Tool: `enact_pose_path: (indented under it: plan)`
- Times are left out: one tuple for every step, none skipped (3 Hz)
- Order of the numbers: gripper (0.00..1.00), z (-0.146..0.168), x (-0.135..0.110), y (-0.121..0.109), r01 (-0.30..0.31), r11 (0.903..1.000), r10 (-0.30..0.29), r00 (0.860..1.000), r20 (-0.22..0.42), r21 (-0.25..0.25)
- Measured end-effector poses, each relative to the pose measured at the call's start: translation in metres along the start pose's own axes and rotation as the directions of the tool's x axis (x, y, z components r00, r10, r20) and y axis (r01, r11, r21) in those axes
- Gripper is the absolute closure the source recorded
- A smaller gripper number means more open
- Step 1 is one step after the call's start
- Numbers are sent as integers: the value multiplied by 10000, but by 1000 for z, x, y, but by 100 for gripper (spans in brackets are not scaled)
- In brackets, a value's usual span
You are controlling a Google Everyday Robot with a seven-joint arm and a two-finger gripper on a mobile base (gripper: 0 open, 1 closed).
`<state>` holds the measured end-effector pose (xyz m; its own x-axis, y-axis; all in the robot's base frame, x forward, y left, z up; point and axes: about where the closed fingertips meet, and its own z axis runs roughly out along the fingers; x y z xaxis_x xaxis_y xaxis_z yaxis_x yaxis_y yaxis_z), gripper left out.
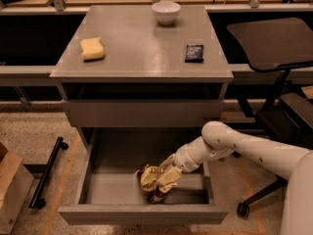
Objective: Place brown chip bag into middle drawer
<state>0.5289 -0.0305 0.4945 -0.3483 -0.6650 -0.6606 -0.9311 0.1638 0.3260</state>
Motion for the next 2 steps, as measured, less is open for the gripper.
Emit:
enact_pose_path:
  plan:
    - [0,2,0,1,5,10000,-5,10000,-8,-45]
    - [0,2,0,1,5,10000,-5,10000,-9,-47]
